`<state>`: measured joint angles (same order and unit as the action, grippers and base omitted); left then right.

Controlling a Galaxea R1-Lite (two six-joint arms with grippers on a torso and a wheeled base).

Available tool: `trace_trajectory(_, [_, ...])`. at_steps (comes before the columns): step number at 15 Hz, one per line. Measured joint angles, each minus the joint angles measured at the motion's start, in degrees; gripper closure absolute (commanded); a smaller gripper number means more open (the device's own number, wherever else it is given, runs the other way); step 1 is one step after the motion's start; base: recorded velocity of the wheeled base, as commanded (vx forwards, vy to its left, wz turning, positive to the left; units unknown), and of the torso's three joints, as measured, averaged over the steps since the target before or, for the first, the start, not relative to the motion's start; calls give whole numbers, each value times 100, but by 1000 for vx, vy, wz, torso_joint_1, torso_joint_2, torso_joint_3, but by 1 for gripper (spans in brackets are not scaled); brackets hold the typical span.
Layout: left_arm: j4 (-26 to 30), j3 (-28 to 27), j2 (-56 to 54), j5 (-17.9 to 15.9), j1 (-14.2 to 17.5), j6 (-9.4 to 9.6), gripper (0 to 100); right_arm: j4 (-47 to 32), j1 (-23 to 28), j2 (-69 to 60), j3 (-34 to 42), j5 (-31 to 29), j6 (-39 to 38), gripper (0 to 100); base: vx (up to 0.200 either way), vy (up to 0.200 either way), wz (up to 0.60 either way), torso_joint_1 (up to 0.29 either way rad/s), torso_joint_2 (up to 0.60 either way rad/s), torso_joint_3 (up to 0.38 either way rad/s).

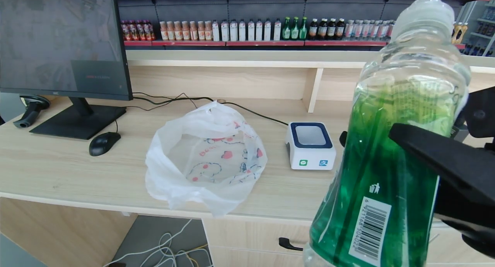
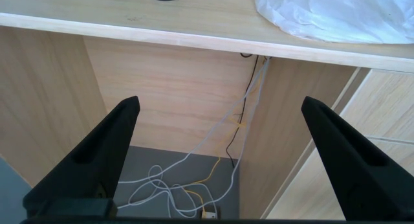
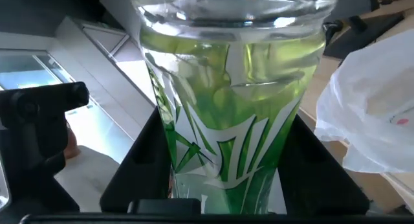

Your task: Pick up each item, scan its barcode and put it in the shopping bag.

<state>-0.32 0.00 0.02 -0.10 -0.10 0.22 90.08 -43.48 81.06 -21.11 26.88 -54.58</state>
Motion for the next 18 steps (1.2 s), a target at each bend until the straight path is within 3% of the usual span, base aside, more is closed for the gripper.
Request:
trace_trajectory(12, [5,0,0,0,0,-1,0,-16,71,-85,-112,-4,-110,100,0,0,0,0,0,0])
trace_trajectory(18, [0,0,0,0,0,-4,0,-17,1022,74,-165,-20,1723,100,0,0,0,0,0,0])
